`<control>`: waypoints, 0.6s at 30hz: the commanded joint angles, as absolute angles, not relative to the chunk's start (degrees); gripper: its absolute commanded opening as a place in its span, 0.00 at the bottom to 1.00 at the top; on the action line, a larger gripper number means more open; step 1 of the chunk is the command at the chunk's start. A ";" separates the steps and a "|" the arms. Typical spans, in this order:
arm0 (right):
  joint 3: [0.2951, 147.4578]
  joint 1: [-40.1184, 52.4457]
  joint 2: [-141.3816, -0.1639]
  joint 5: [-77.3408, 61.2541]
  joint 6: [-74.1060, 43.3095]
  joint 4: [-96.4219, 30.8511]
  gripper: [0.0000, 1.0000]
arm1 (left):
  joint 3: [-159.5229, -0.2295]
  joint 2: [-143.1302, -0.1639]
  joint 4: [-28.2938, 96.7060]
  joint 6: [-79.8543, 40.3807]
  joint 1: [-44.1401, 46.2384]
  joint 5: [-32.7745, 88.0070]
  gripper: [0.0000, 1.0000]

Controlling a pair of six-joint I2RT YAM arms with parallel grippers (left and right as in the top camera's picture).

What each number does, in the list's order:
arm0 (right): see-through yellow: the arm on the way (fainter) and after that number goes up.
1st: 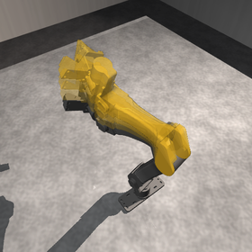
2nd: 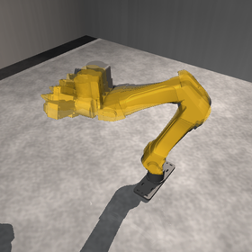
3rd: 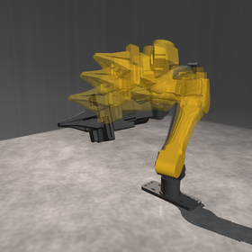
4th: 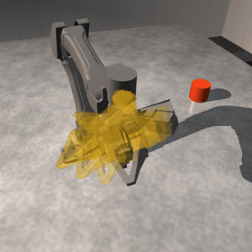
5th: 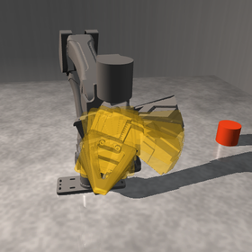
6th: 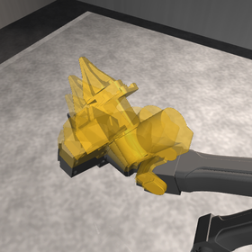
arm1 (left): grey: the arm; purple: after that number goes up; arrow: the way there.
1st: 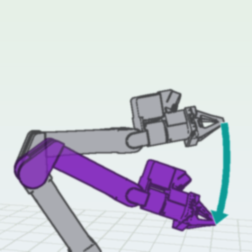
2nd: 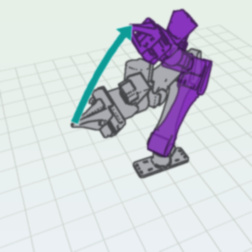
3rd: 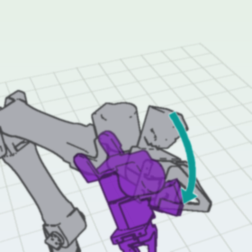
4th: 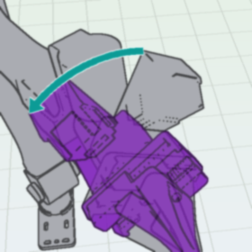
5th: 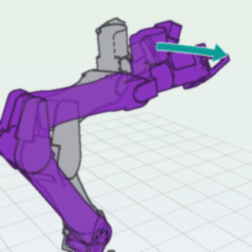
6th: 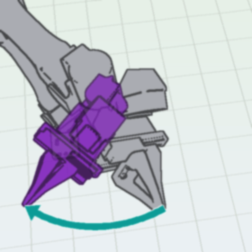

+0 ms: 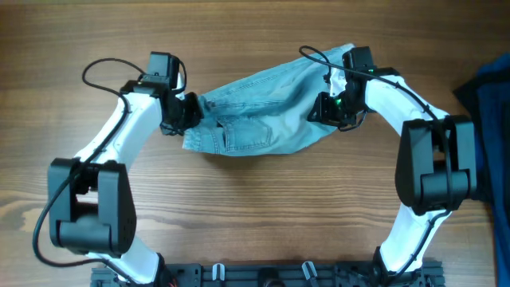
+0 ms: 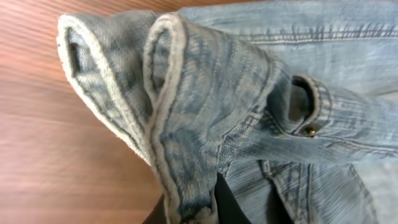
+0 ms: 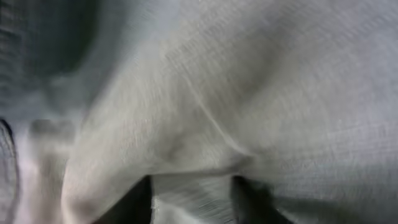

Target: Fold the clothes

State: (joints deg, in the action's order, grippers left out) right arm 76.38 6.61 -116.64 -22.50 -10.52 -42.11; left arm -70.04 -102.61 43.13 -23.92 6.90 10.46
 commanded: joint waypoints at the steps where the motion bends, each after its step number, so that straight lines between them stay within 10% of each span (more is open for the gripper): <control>1: 76.97 3.68 -111.59 -17.63 -13.72 -43.99 0.52 | -76.71 -96.16 50.00 -19.62 3.77 -0.38 0.04; 18: 77.30 2.17 -96.53 -18.02 -15.57 -46.81 0.64 | -97.21 -95.77 62.04 -9.39 19.90 -23.46 0.04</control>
